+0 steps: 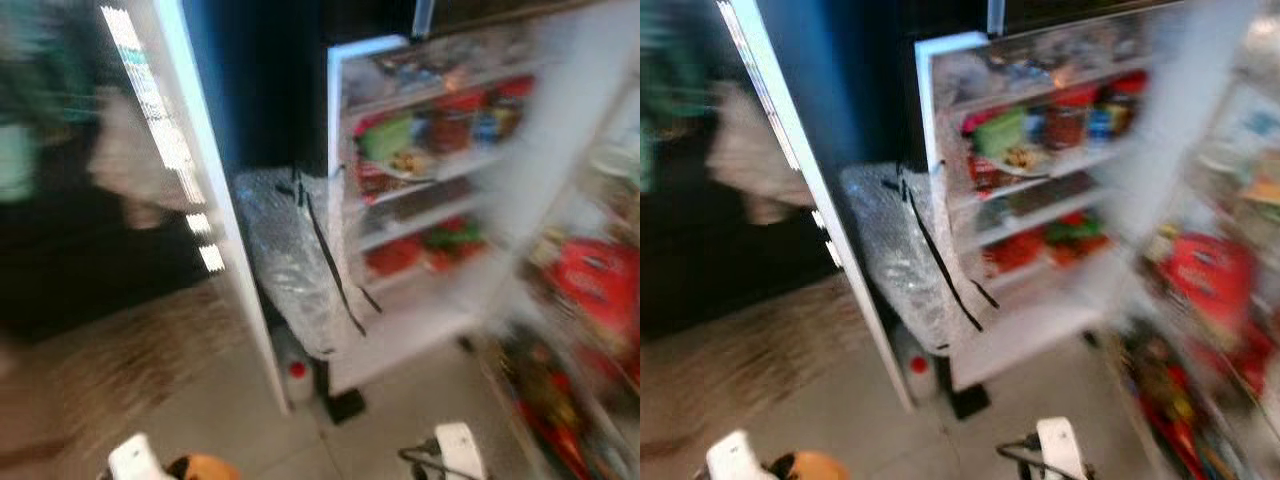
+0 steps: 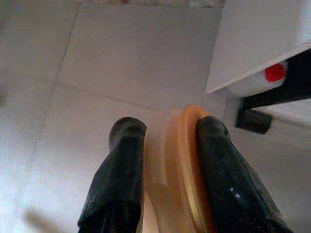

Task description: Restocking fridge

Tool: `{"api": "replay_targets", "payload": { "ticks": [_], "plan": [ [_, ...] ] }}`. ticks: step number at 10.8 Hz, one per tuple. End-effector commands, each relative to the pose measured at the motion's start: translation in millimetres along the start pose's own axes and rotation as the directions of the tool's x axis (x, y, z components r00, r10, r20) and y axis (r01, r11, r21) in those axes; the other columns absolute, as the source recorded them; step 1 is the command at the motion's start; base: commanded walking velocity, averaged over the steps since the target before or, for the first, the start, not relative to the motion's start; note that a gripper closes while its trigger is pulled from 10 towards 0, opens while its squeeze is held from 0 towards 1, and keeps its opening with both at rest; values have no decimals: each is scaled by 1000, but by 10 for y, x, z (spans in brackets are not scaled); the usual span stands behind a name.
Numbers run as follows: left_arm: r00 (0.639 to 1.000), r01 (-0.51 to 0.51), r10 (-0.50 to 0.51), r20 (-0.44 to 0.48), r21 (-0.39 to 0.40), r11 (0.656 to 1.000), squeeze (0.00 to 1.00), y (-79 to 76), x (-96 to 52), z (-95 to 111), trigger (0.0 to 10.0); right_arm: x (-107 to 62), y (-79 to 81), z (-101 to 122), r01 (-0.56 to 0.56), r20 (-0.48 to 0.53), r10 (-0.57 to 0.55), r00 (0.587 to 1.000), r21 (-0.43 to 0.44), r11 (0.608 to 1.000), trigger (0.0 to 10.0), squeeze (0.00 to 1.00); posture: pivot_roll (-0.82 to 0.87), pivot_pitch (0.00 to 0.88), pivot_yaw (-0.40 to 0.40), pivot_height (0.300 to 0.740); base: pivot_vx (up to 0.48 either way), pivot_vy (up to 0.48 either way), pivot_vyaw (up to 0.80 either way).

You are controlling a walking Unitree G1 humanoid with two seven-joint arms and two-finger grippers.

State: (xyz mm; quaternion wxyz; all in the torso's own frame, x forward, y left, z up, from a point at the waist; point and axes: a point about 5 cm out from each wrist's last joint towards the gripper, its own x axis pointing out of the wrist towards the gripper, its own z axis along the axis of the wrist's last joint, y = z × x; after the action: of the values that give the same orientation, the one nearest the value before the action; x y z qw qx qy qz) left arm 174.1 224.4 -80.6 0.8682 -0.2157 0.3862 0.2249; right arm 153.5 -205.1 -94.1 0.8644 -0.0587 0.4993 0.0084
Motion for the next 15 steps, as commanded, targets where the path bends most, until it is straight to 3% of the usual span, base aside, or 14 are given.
{"api": "replay_targets", "payload": {
  "ticks": [1,11,15],
  "plan": [
    [1000,-19,19,-8,17,1000,0,66,-6,-2,10000,12,26,55,-9,11,9,1000,2,1000,10000,0,-47,26,22,740,0,-322,800],
    [1000,-23,23,-8,21,1000,0,70,-5,2,10000,21,-4,126,3,22,-4,1000,10,1000,10000,0,-57,24,25,740,0,-325,63],
    [1000,-8,8,-11,-2,1000,0,50,-4,-3,10000,23,4,145,-2,32,2,999,14,1000,10000,0,-55,24,25,740,0,0,0]
  ]
}}
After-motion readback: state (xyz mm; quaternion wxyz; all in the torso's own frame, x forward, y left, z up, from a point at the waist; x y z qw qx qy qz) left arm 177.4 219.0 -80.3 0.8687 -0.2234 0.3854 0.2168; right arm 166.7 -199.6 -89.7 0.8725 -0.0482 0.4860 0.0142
